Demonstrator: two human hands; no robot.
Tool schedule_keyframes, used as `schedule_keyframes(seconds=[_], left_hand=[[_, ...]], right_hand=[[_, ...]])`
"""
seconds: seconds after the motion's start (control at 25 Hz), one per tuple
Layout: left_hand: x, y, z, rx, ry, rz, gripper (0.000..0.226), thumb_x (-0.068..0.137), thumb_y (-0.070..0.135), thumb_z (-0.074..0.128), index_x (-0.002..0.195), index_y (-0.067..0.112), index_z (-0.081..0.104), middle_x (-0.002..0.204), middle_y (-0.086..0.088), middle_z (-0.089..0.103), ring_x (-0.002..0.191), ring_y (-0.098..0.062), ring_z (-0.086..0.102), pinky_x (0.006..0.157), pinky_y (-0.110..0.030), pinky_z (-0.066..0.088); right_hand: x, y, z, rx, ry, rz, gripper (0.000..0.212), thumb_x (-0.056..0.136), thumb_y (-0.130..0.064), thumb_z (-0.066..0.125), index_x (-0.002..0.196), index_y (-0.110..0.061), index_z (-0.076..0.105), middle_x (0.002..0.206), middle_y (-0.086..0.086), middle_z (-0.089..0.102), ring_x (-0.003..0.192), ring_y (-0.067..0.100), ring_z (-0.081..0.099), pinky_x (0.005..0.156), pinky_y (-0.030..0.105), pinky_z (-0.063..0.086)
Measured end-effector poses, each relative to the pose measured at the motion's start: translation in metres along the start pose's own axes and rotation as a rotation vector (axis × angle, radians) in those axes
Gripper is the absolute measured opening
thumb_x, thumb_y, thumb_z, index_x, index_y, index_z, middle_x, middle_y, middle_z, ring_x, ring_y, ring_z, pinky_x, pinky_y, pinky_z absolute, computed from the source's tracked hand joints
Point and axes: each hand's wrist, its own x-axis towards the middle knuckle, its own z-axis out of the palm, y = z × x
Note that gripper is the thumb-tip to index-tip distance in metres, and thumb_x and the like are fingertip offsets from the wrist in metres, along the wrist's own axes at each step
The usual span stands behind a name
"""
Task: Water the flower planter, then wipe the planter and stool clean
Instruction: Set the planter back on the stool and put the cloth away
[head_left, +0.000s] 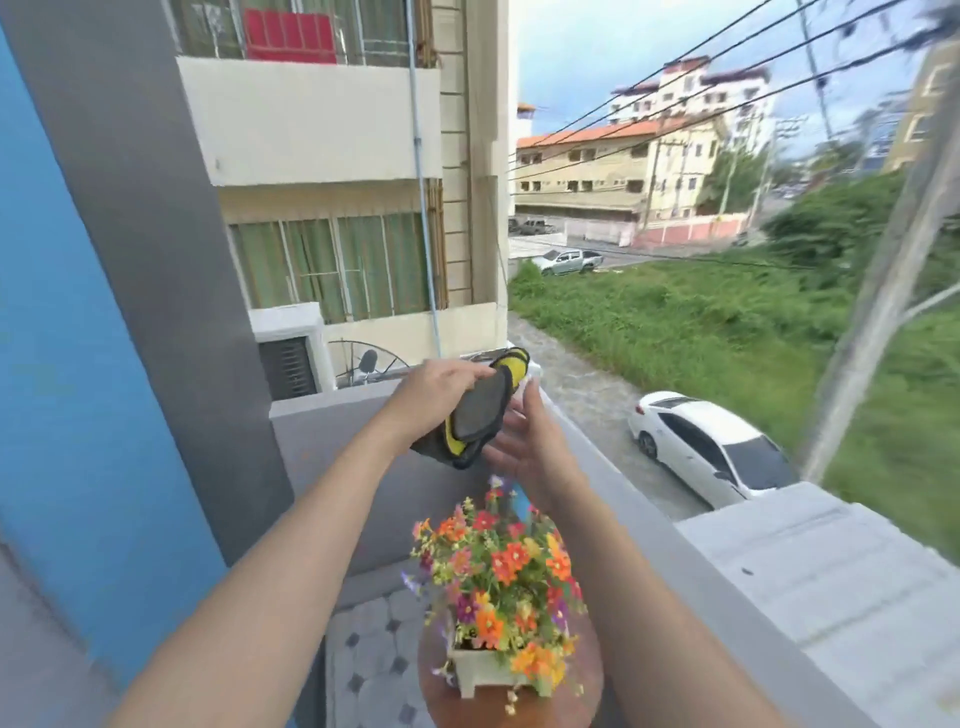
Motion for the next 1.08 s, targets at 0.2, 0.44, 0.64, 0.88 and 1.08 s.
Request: schedule_keyframes(seconds=[0.2, 0.44, 0.64, 0.88, 1.08], left_hand=[[0.040, 0.071, 0.122, 0.076, -0.142, 0.344, 0.026, 0.089, 0.015, 0.059, 0.113, 0.017, 0.069, 0.118, 0.002, 0.066, 0.100, -0.004, 0.057, 0.078, 0.000, 0.037], [0.045, 0.093, 0.256, -0.597, -0.330, -0.104, 0.061, 0.073, 0.006, 0.077, 0.125, 0.013, 0.046, 0.110, -0.007, 0.053, 0.096, -0.020, 0.059, 0.081, -0.031, 0.050], [0.023, 0.094, 0.312, -0.695, -0.801, -0.318, 0.014, 0.089, 0.005, 0.057, 0.099, -0.001, 0.066, 0.086, -0.007, 0.072, 0.079, -0.017, 0.067, 0.069, -0.023, 0.052], [0.018, 0.101, 0.336, -0.603, -0.732, -0.155, 0.029, 0.076, 0.004, 0.071, 0.089, 0.014, 0.047, 0.084, -0.006, 0.061, 0.073, -0.017, 0.058, 0.055, -0.022, 0.045], [0.015, 0.095, 0.348, -0.793, -0.709, -0.237, 0.052, 0.078, 0.007, 0.070, 0.119, 0.024, 0.044, 0.102, -0.002, 0.063, 0.084, -0.017, 0.063, 0.066, -0.028, 0.051]], right_hand=[[-0.040, -0.068, -0.118, 0.185, 0.292, -0.160, 0.044, 0.091, -0.047, 0.053, 0.123, -0.018, 0.053, 0.116, 0.004, 0.063, 0.097, 0.019, 0.065, 0.086, 0.032, 0.052], [-0.103, -0.109, -0.225, 0.107, 0.530, -0.423, 0.049, 0.072, -0.012, 0.068, 0.116, -0.020, 0.048, 0.098, 0.001, 0.066, 0.090, 0.021, 0.064, 0.075, 0.034, 0.050], [-0.134, -0.112, -0.277, 0.026, 0.646, -0.431, 0.035, 0.078, -0.005, 0.067, 0.110, -0.014, 0.054, 0.098, 0.002, 0.066, 0.089, 0.019, 0.065, 0.075, 0.030, 0.053], [-0.158, -0.095, -0.310, -0.048, 0.744, -0.381, 0.035, 0.081, 0.004, 0.061, 0.106, -0.019, 0.053, 0.100, 0.004, 0.065, 0.086, 0.020, 0.064, 0.070, 0.036, 0.050], [-0.166, -0.085, -0.314, -0.187, 0.689, -0.388, 0.066, 0.065, 0.002, 0.075, 0.116, -0.020, 0.041, 0.109, 0.006, 0.062, 0.097, 0.021, 0.065, 0.082, 0.038, 0.056]])
